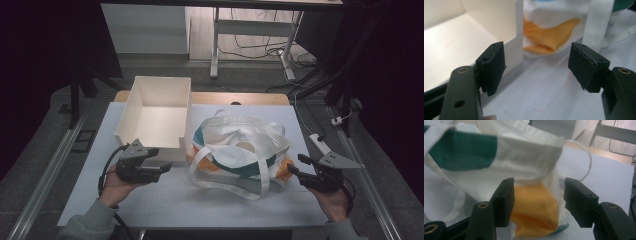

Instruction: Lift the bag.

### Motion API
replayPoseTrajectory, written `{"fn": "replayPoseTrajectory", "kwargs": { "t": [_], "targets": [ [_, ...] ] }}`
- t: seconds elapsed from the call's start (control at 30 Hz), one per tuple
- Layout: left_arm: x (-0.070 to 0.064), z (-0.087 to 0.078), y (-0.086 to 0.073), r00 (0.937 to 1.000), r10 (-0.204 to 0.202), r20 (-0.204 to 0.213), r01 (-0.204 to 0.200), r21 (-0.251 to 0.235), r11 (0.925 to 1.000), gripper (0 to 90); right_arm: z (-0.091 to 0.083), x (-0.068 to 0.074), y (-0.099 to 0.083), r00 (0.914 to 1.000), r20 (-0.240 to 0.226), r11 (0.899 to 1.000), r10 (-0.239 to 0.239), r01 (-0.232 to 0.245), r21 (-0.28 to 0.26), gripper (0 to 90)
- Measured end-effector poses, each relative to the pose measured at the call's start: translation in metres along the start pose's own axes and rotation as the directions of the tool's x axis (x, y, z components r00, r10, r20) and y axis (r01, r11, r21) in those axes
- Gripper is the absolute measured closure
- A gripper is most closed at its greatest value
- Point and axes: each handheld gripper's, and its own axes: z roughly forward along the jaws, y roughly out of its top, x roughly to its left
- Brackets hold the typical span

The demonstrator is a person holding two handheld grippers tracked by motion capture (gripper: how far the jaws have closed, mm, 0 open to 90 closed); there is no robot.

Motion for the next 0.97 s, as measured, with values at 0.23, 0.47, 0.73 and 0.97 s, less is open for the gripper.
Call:
{"fn": "replayPoseTrajectory", "kwargs": {
  "t": [0.23,0.47,0.73,0.97],
  "targets": [
    [0.003,0.003,-0.021,0.9989,-0.044,-0.015,0.044,0.025,0.9987,27.9,0.008,0.003,-0.015,0.9999,-0.010,1.000,-0.004,0.004,0.031,41.8],
    [0.005,0.010,-0.030,0.9969,-0.076,-0.021,0.077,0.035,0.9964,27.1,0.013,0.003,-0.020,0.9998,-0.019,0.999,-0.006,0.007,0.043,41.5],
    [0.004,0.013,-0.031,0.9969,-0.076,-0.021,0.077,0.038,0.9963,26.9,0.010,0.004,-0.021,0.9996,-0.021,0.999,-0.020,0.021,0.036,41.5],
    [0.004,0.014,-0.031,0.9970,-0.075,-0.020,0.076,0.042,0.9962,26.7,0.007,0.005,-0.023,0.9995,-0.026,0.999,-0.020,0.021,0.033,41.3]
  ]
}}
